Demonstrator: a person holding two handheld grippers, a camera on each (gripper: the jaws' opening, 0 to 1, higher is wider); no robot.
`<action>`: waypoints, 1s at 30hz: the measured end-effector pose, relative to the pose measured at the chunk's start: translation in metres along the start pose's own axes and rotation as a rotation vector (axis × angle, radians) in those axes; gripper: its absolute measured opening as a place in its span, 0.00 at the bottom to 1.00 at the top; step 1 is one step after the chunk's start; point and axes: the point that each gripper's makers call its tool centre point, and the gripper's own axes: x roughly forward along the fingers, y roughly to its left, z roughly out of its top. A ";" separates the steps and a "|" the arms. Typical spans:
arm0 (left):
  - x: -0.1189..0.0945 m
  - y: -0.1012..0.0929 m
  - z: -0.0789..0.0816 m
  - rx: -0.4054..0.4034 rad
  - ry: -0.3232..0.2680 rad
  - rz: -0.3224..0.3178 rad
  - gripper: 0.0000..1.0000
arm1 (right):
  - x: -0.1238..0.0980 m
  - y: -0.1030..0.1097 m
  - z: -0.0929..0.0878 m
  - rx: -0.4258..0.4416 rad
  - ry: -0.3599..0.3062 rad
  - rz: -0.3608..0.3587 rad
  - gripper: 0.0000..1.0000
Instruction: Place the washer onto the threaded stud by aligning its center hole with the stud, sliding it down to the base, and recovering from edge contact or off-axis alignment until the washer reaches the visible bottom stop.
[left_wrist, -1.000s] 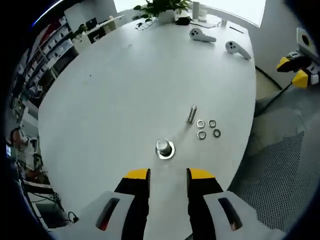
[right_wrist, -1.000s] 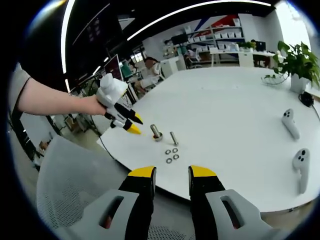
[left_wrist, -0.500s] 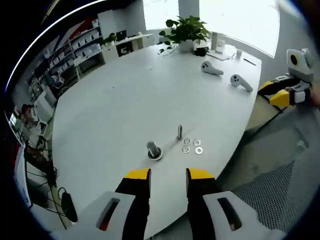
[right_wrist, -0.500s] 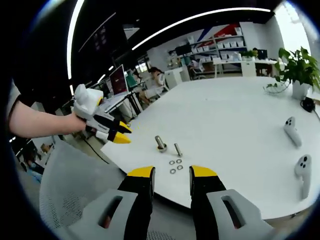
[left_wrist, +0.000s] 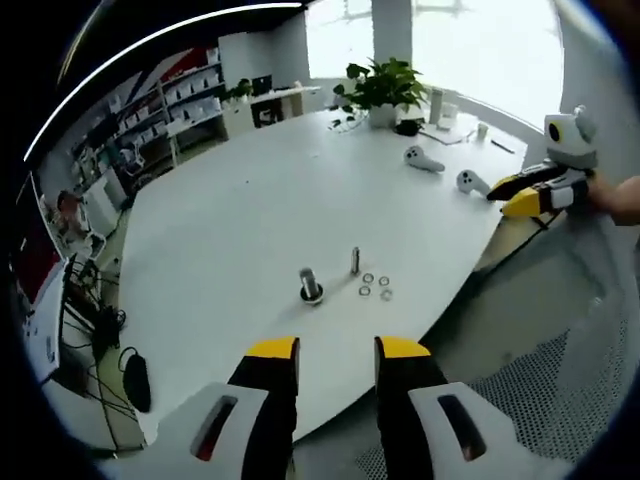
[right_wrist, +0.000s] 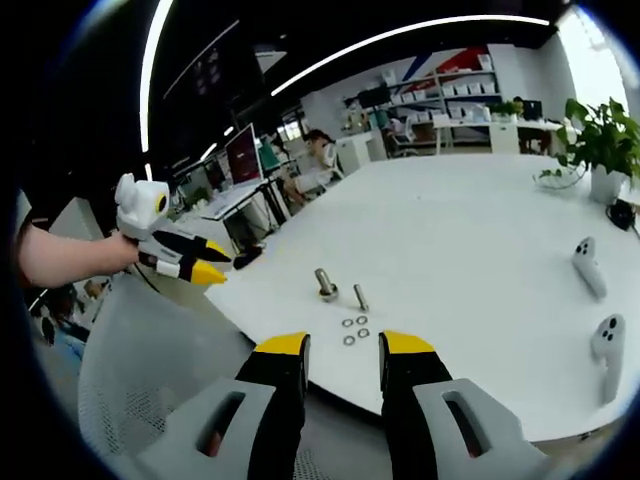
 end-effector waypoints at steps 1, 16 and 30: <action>-0.003 0.000 0.001 -0.028 -0.026 -0.006 0.29 | 0.000 0.000 0.000 0.001 0.000 -0.001 0.30; -0.024 -0.002 -0.012 -0.138 -0.147 -0.060 0.28 | 0.001 -0.003 -0.011 -0.013 0.058 -0.027 0.31; -0.021 -0.012 -0.010 -0.098 -0.228 -0.158 0.23 | 0.001 -0.013 -0.021 -0.037 0.127 -0.095 0.32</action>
